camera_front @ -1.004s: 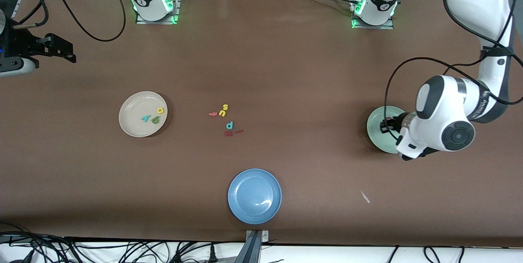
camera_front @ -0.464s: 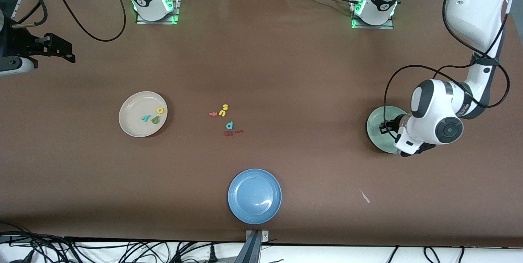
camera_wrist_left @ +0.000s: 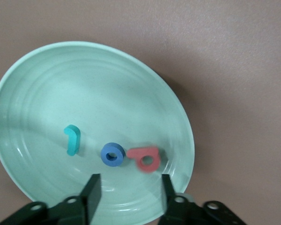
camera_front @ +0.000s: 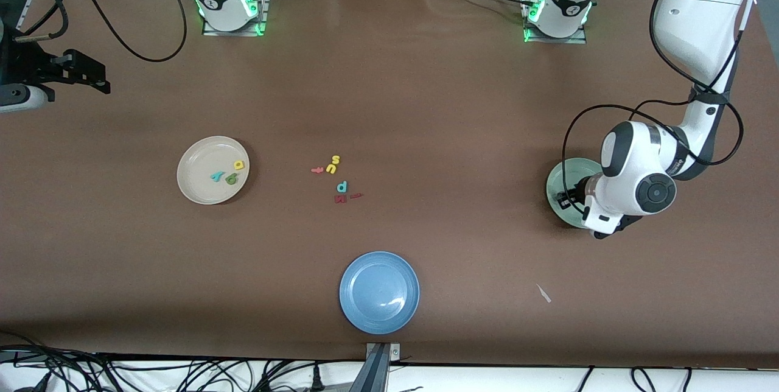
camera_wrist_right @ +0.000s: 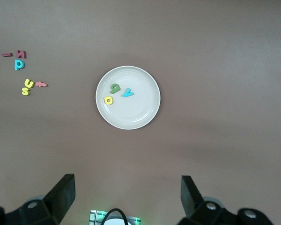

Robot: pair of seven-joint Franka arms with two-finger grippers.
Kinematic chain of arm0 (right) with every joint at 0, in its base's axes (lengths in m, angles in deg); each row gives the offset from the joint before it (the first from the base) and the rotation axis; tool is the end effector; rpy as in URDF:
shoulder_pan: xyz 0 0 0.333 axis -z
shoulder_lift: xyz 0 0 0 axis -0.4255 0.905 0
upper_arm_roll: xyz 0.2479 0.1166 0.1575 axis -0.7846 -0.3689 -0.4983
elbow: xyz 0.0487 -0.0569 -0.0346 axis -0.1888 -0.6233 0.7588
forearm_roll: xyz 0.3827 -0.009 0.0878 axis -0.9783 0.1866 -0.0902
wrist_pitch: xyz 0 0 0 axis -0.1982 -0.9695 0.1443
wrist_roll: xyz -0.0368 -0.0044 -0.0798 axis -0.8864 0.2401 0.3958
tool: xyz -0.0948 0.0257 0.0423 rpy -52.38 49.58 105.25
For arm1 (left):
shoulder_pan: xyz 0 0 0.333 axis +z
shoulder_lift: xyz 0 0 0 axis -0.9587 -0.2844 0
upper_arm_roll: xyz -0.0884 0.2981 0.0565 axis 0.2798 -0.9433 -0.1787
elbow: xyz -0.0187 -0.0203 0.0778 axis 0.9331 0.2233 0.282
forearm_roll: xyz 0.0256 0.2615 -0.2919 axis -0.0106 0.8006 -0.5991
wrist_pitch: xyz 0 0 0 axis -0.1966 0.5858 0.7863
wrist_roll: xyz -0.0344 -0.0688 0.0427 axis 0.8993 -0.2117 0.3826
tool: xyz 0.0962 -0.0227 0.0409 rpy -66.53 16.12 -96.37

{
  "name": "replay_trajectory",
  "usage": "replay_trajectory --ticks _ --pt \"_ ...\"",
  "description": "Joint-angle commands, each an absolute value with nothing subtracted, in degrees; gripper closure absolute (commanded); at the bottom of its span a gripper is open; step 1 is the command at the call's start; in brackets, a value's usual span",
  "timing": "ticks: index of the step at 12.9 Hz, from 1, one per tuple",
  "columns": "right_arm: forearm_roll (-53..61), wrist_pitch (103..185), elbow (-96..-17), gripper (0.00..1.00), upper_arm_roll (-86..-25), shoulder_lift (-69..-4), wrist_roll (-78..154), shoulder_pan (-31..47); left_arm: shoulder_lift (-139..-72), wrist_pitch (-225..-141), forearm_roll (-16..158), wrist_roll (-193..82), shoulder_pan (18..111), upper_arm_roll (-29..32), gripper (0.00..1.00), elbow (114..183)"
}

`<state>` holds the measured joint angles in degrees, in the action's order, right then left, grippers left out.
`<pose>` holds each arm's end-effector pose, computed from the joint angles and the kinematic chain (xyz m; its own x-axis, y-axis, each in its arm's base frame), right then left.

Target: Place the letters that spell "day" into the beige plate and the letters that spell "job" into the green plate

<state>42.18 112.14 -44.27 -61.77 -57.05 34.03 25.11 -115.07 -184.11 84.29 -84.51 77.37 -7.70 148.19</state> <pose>0.5586 0.0056 0.6159 0.9802 0.1681 -0.1048 0.1689 -0.9856 -0.0016 0.6376 -0.0455 0.2114 0.8432 0.4809 -0.2402 0.4653 -0.8767 -0.1218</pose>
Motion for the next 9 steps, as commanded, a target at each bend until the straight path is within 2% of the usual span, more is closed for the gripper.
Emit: replay_trajectory --ticks 1,4,9 --pt "42.7 111.9 -43.2 0.0 -61.8 -56.9 34.4 25.5 -113.0 -183.1 84.6 -84.8 77.9 -7.7 0.0 146.2" --pt "42.7 111.9 -43.2 0.0 -61.5 -56.9 34.4 25.5 -108.2 -176.0 84.5 -83.7 78.7 -7.7 0.0 142.0" --pt "42.7 111.9 -43.2 0.0 -61.2 -56.9 34.5 25.5 -103.8 -155.0 84.5 -66.6 80.5 -7.7 0.0 125.8"
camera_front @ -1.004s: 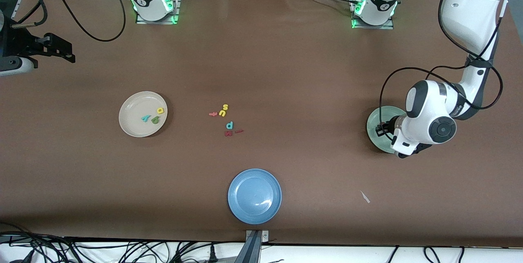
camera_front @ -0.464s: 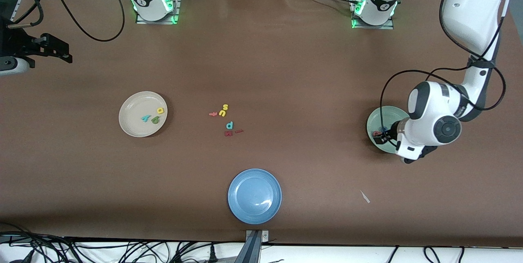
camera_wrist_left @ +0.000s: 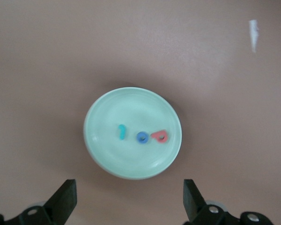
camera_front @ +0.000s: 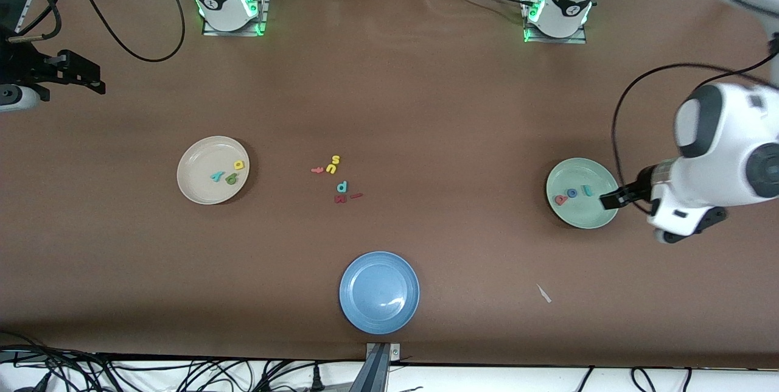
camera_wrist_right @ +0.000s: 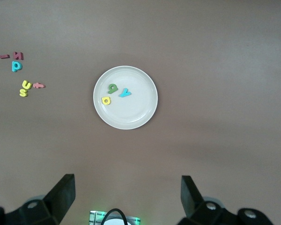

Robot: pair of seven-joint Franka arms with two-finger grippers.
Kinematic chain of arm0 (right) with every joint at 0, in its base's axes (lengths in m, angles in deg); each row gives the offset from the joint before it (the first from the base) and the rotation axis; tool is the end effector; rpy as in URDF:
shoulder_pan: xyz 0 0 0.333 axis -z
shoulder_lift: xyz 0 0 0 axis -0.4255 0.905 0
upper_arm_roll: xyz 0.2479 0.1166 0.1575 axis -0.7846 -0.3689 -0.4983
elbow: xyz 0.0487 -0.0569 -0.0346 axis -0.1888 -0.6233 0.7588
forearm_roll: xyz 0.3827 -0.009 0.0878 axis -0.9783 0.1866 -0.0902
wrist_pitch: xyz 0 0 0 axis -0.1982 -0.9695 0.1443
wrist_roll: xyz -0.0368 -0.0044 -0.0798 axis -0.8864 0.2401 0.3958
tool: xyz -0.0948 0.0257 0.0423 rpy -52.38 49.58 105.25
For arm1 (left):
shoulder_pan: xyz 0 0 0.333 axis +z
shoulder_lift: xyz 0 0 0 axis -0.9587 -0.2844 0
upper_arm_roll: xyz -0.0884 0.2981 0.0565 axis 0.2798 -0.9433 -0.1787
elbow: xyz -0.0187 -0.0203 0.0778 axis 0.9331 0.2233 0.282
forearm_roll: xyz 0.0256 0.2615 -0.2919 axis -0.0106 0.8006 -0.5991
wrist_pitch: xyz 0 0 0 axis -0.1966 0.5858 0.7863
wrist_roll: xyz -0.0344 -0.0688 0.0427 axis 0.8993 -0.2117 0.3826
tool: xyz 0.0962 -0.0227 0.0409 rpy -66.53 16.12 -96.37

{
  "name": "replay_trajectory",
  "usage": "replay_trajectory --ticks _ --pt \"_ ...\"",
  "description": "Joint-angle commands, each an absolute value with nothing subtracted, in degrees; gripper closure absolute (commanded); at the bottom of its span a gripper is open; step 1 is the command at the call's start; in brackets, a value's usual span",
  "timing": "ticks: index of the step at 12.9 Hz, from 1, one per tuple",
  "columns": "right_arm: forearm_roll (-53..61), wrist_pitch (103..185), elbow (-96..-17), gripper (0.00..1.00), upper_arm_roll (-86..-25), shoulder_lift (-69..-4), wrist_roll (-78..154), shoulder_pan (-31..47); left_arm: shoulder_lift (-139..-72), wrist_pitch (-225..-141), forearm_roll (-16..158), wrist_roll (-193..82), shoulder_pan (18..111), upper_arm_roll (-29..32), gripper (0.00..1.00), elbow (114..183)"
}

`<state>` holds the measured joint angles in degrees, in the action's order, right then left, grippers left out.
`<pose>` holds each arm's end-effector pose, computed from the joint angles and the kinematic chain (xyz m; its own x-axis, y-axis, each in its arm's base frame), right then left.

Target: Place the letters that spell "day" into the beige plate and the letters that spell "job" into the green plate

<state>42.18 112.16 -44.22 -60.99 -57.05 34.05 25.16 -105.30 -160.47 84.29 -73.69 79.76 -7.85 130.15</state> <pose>0.5587 -0.0023 0.6163 0.9827 0.1535 -0.1037 0.1542 -0.9880 -0.0007 0.6667 -0.0058 0.4333 0.9107 0.3714 -0.1810 0.3620 -0.9284 -0.0839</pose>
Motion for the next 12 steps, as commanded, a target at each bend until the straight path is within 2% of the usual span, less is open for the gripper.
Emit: replay_trajectory --ticks 1,5,9,12 --pt "42.7 111.9 -43.2 0.0 -61.2 -56.9 34.5 25.5 -102.2 -153.8 84.5 -63.5 80.6 -7.6 0.0 124.9" --pt "42.6 111.9 -43.2 0.0 -60.8 -56.9 34.6 25.4 -95.5 -153.7 81.6 -57.8 80.4 -7.7 0.0 125.8" --pt "42.6 111.9 -43.2 0.0 -60.8 -56.9 34.6 25.5 -94.0 -154.2 81.6 -56.5 78.9 -8.4 0.01 127.3" --pt "42.6 111.9 -43.2 0.0 -60.8 -56.9 34.6 25.4 -93.6 -154.2 81.1 -54.3 74.3 -13.3 0.01 128.2"
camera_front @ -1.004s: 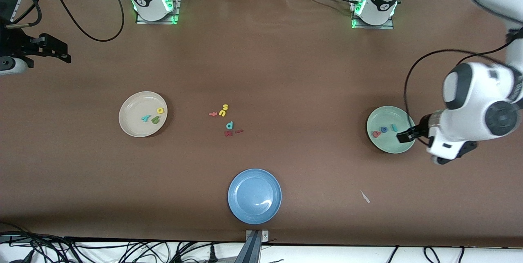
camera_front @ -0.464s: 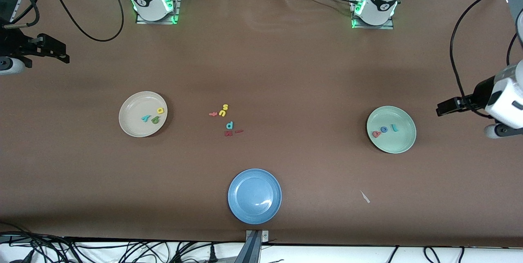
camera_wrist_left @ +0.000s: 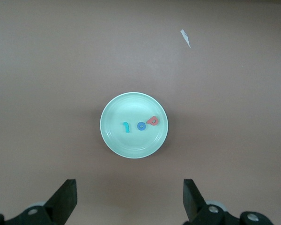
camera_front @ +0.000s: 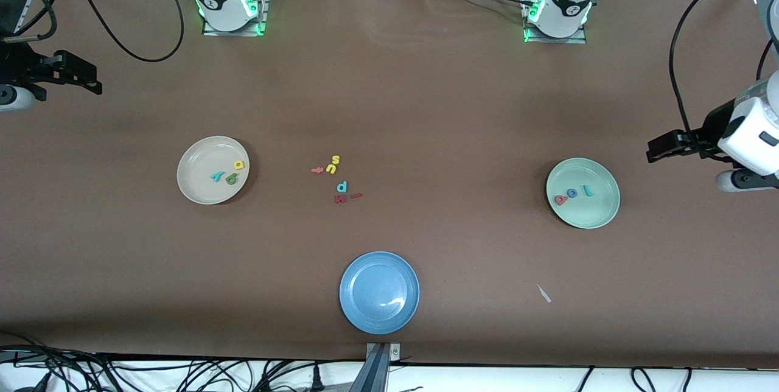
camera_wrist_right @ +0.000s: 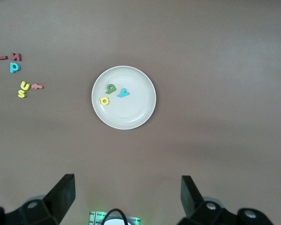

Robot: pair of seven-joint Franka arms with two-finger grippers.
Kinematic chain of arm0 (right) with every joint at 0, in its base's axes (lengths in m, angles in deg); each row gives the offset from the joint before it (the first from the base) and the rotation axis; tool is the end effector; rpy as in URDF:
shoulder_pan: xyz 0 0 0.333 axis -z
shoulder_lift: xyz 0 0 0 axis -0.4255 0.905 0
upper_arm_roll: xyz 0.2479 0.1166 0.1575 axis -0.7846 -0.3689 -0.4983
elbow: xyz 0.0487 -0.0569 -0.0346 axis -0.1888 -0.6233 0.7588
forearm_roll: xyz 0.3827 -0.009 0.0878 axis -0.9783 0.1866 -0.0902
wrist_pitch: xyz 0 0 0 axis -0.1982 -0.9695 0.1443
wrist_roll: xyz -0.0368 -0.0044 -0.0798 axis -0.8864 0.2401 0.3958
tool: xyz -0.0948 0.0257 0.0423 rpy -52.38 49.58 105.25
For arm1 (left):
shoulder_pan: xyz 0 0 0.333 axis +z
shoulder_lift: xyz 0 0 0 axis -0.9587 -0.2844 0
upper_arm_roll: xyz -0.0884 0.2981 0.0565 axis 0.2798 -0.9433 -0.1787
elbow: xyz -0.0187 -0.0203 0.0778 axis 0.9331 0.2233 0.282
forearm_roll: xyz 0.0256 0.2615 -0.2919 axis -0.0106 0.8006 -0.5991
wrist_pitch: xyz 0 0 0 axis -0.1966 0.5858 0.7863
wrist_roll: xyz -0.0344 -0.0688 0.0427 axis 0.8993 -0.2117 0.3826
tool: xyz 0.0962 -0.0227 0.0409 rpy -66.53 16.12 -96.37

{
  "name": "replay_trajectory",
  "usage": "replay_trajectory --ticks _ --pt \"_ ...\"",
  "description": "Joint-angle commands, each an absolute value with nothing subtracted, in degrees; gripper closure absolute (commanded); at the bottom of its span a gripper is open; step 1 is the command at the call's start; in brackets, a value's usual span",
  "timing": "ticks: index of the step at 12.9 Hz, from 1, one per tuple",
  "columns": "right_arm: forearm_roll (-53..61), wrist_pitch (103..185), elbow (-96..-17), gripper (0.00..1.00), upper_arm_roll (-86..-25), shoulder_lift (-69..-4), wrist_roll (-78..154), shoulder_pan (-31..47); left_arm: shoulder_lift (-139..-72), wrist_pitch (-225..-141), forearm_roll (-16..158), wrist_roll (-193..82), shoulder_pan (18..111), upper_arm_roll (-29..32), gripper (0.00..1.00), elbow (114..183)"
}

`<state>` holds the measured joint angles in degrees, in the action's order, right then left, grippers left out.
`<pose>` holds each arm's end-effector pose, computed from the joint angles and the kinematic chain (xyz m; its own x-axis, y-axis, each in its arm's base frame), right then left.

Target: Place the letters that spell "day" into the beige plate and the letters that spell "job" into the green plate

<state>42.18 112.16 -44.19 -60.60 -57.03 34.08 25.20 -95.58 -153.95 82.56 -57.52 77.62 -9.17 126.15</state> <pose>0.5588 -0.0064 0.6164 0.9839 0.1456 -0.1036 0.1463 -0.9892 -0.0003 0.6317 -0.0210 0.5666 0.9929 0.0909 -0.0766 0.0900 -0.9958 -0.0156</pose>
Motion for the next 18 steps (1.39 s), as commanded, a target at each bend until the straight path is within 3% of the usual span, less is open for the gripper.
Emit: replay_trajectory --ticks 1,18 --pt "42.6 111.9 -43.2 0.0 -60.7 -56.9 34.5 25.5 -93.5 -154.2 79.0 -53.4 73.7 -14.7 0.01 128.6" --pt "42.6 111.9 -43.2 0.0 -60.5 -57.1 34.4 25.5 -94.3 -153.6 77.8 -44.6 76.4 -14.7 0.0 128.6"
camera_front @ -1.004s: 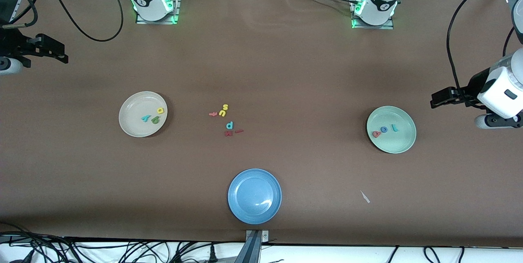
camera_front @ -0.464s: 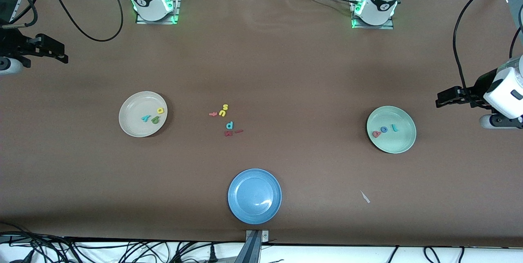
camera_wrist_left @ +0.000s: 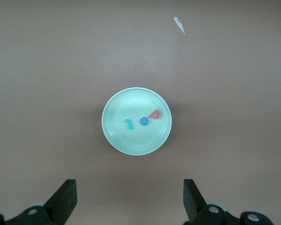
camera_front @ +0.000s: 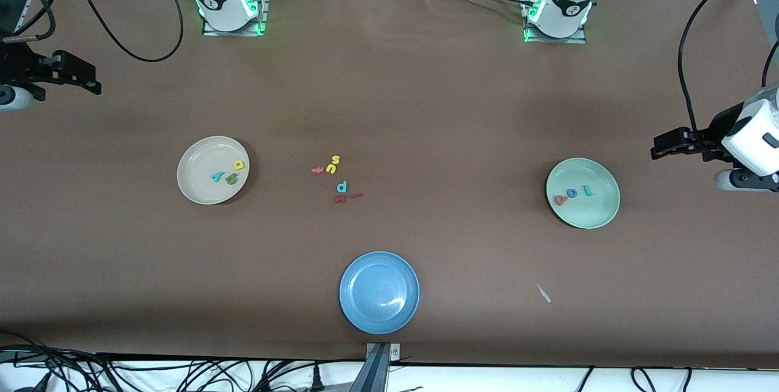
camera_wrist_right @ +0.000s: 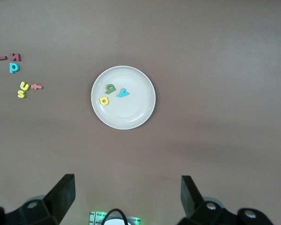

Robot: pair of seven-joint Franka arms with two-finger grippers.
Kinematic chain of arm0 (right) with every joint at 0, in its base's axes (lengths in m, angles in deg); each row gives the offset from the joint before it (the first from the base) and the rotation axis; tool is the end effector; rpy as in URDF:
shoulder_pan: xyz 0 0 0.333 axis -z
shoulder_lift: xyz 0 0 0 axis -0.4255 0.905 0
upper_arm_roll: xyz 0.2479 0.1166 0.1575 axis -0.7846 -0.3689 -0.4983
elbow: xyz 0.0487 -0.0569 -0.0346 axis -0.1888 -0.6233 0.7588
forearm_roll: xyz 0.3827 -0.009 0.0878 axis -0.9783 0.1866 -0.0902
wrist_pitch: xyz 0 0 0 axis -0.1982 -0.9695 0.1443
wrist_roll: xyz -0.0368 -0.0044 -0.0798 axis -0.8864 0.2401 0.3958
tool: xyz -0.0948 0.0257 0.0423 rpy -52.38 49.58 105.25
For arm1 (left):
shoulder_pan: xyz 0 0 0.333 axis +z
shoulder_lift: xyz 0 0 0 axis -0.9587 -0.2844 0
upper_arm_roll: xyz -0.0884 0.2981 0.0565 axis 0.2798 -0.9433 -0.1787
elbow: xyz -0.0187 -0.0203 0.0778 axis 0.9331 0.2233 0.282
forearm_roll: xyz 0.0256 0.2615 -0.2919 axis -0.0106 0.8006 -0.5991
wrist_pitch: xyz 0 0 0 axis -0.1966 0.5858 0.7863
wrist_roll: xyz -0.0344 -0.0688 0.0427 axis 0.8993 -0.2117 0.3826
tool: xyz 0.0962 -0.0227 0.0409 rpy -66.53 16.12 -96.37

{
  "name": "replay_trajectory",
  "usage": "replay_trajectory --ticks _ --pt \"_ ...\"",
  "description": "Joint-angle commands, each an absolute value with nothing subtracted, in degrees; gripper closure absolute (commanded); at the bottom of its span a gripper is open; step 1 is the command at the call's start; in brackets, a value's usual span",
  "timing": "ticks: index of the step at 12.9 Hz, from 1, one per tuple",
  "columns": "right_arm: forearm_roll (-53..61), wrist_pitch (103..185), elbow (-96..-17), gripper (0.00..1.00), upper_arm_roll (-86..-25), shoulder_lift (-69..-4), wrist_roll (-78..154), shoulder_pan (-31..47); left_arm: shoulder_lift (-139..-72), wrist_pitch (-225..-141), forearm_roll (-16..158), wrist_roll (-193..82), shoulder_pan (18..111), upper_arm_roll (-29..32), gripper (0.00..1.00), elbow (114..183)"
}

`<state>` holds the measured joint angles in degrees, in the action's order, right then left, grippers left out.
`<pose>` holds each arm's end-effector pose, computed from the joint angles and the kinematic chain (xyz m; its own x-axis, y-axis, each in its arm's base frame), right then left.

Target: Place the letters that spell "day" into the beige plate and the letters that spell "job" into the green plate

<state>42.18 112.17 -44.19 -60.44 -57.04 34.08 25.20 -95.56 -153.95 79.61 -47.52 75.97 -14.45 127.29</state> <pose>0.5587 -0.0079 0.6165 0.9844 0.1428 -0.1032 0.1436 -0.9896 -0.0001 0.6312 0.0052 0.5565 0.9948 -0.0238 -0.0989 -0.0214 -0.9995 0.0248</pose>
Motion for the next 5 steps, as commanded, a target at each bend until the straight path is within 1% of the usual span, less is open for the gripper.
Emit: replay_trajectory --ticks 1,5 --pt "42.6 111.9 -43.2 0.0 -60.5 -57.1 34.3 25.4 -94.3 -153.4 77.8 -44.1 76.7 -14.6 0.0 128.7" --pt "42.6 111.9 -43.2 0.0 -60.6 -57.2 34.5 25.4 -94.1 -153.1 77.8 -43.1 77.2 -14.7 0.0 128.5"
